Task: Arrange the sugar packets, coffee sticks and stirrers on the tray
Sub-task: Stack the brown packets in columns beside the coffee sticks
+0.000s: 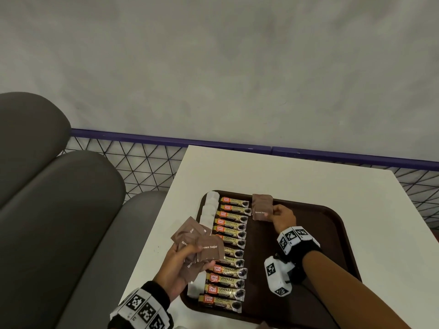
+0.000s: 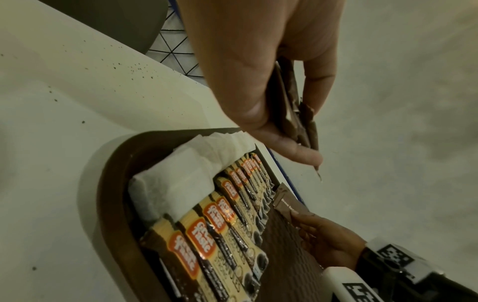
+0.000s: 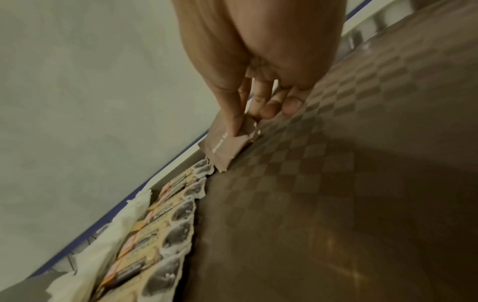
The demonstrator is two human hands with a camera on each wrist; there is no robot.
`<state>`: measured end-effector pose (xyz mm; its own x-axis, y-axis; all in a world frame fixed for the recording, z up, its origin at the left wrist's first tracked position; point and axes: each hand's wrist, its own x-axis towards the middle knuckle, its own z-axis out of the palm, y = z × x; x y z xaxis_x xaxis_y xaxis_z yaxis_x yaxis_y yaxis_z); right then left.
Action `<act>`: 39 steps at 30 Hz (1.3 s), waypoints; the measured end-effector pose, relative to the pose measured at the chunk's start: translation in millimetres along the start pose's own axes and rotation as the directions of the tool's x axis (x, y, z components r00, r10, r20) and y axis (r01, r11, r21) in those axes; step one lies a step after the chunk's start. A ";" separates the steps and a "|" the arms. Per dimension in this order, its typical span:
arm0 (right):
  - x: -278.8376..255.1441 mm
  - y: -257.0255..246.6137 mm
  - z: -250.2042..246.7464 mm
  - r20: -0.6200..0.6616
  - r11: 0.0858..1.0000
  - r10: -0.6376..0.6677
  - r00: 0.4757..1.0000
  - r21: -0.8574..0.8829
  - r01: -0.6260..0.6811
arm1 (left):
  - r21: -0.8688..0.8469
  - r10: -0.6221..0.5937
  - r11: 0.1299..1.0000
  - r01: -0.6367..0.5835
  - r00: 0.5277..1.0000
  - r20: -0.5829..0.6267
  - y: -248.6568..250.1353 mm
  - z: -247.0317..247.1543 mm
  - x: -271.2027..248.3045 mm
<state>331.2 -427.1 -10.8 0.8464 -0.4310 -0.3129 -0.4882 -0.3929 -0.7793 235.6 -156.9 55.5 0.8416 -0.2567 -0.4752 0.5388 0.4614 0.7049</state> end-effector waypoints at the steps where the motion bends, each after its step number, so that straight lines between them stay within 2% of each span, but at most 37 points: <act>1: 2.6 0.4 3.2 -0.007 1.000 0.003 1.000 -0.010 -0.003 | 0.000 -0.001 1.000 0.001 1.000 0.000 0.4 -1.0 0.4; 6: 17.7 11.6 16.5 -0.063 0.998 0.036 0.997 -0.056 -0.040 | -0.002 -0.009 1.000 0.009 1.000 -0.007 1.2 -3.8 1.5; 15: 12.5 6.8 16.5 -0.118 0.997 0.028 0.993 -0.073 -0.037 | 0.013 -0.022 1.000 0.022 1.000 -0.013 1.4 -4.7 1.5; 23: 2.4 4.1 10.5 -0.185 0.990 -0.069 0.980 -0.130 0.046 | 0.017 -0.007 1.000 0.007 1.000 -0.004 -1.1 -6.7 0.0; 26: -11.7 3.5 7.0 -0.198 0.968 -0.179 0.964 -0.212 0.136 | 0.015 0.010 1.000 -0.009 1.000 -0.018 -2.8 -4.9 -0.3; 29: -31.1 5.6 5.4 -0.116 0.936 -0.290 0.950 -0.243 0.255 | 0.010 0.025 1.000 -0.025 0.999 -0.024 -4.9 -0.4 -2.0; 32: -53.0 7.4 5.8 -0.016 0.922 -0.350 0.937 -0.183 0.342 | 0.014 0.048 0.999 -0.047 0.998 -0.030 -7.7 4.5 -4.2; 36: -80.1 4.9 8.6 0.132 0.923 -0.385 0.913 0.076 0.378 | 0.026 0.069 0.997 -0.067 0.997 -0.046 -12.4 9.0 -7.0; 39: -99.2 -5.9 8.4 0.277 0.919 -0.370 0.887 0.251 0.305 | 0.018 0.076 0.997 -0.075 0.995 -0.061 -15.2 11.8 -8.8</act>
<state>251.9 -375.2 20.2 0.9902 -0.0120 -0.1394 -0.1369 -0.2881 -0.9478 220.5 -171.7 55.2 0.8759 -0.1685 -0.4520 0.4751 0.4636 0.7479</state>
